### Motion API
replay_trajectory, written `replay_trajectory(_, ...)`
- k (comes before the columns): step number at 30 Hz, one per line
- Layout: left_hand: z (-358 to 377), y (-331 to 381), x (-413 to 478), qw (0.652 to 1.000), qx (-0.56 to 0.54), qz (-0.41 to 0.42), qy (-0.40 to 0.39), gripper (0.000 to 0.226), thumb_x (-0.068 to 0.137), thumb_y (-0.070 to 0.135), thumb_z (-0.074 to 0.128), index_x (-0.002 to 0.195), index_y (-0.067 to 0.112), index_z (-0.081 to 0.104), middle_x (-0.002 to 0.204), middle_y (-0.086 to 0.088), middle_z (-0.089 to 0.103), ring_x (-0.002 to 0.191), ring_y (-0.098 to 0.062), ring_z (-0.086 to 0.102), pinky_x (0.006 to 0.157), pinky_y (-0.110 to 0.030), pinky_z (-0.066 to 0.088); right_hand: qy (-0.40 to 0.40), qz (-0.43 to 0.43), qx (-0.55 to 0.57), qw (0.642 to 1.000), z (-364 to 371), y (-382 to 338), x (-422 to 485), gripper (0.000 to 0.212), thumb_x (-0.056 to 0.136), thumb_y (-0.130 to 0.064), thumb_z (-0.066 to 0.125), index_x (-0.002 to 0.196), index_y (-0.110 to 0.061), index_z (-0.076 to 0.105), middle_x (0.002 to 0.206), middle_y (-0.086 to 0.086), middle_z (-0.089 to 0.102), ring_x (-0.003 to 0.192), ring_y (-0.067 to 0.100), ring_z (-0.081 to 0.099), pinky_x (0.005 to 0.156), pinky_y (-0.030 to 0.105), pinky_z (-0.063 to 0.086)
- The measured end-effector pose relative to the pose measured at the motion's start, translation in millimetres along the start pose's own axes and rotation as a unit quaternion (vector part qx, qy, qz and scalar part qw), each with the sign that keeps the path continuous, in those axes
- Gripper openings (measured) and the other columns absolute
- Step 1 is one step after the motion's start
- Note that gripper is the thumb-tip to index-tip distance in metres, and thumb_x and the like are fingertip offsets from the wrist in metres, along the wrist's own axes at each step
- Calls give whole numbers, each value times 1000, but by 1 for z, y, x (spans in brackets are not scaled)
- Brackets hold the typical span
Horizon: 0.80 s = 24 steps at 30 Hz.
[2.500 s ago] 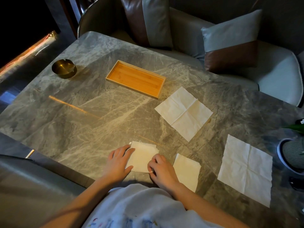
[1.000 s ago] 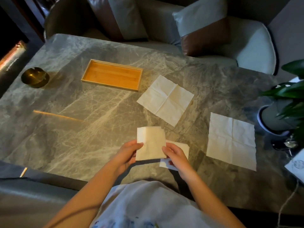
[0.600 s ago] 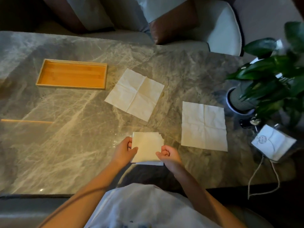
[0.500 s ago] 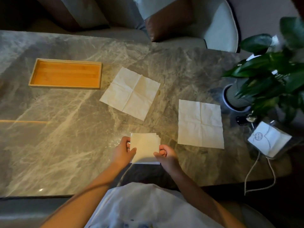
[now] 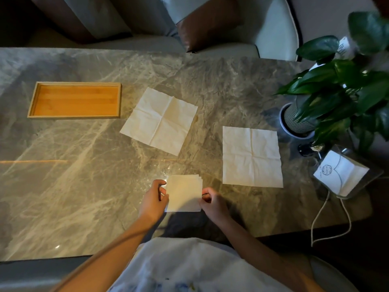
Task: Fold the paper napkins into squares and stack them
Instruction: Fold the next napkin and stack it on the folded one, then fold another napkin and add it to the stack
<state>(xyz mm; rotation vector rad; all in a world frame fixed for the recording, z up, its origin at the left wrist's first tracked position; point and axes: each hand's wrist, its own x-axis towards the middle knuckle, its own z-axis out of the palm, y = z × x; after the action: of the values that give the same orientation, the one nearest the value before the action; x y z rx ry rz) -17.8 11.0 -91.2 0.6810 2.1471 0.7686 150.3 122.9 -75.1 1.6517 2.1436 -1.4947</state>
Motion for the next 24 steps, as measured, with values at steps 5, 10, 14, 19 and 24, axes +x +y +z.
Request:
replay_trajectory(5, 1, 2, 2, 1000, -11, -4, 6, 33, 87, 13, 60, 115, 24, 47, 79, 5, 59, 67, -12, 59, 59, -26, 50, 8, 6, 13, 1000, 1, 4, -2, 26, 88, -20, 66, 112, -15, 57, 95, -7, 59, 87, 12, 59, 63, 12, 44)
replay_trajectory(10, -2, -4, -2, 1000, -24, 6, -6, 34, 85, 10, 60, 115, 22, 49, 86, 5, 56, 65, -11, 55, 60, -22, 47, 48, -15, 7, 999, -1, 7, -4, 34, 86, -13, 67, 117, -11, 54, 86, -5, 61, 76, 11, 59, 64, 17, 49)
replay_trajectory(14, -4, -9, -9, 1000, -16, 7, -4, 36, 85, 10, 60, 117, 21, 48, 90, 9, 54, 69, -11, 55, 60, -21, 44, 67, -34, -6, 997, 2, 5, -9, 36, 85, -11, 66, 120, -10, 55, 95, 3, 61, 84, 19, 60, 73, 34, 57)
replay_trajectory(19, -6, -10, -18, 999, -2, 25, -32, 50, 86, 14, 61, 130, 23, 40, 109, 8, 52, 83, -7, 58, 77, -32, 53, 64, -85, -8, 994, 9, 3, -14, 41, 86, -7, 65, 125, -12, 53, 126, 10, 53, 104, 18, 56, 87, 29, 53)
replay_trajectory(24, -4, -6, -15, 998, -24, 29, -58, 55, 84, 8, 61, 134, 15, 38, 123, -8, 51, 91, -15, 54, 85, -33, 50, 35, -105, -8, 994, 16, -1, -22, 43, 88, -6, 62, 129, -13, 51, 136, 7, 49, 124, 17, 47, 97, 16, 40)
